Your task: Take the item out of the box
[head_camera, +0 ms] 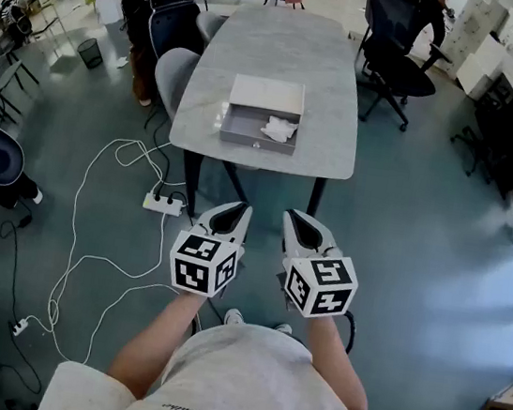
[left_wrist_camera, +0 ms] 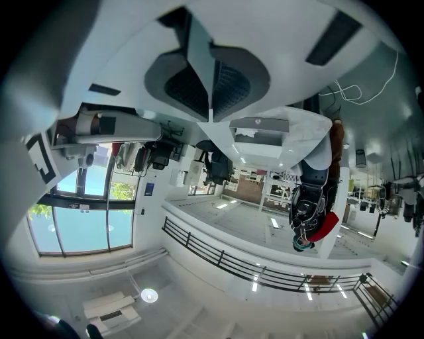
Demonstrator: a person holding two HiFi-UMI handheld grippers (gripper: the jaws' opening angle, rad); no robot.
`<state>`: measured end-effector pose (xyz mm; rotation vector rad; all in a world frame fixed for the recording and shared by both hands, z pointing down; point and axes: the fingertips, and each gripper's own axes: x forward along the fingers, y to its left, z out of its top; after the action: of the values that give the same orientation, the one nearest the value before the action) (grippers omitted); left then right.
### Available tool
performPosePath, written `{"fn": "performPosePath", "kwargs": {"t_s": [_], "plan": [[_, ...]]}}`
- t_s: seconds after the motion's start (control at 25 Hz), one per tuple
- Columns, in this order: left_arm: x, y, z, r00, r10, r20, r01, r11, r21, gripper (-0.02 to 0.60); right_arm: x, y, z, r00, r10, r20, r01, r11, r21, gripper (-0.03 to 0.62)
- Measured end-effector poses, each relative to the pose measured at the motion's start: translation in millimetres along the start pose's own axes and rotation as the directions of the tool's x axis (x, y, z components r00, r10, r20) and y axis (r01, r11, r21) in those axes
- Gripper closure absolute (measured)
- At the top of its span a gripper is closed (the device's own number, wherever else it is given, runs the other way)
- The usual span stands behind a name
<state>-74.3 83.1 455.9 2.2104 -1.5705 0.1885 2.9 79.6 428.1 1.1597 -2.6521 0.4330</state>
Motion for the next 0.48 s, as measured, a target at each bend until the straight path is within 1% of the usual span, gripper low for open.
{"fn": "performPosePath", "kwargs": {"t_s": [0.48], "plan": [[17.5, 10.1, 6.1, 1.000, -0.022, -0.017, 0.022, 1.000, 0.013, 0.557, 14.8, -7.3, 4.0, 1.000, -0.011, -0.007, 0.011, 1.000, 0.004, 0.589]]}}
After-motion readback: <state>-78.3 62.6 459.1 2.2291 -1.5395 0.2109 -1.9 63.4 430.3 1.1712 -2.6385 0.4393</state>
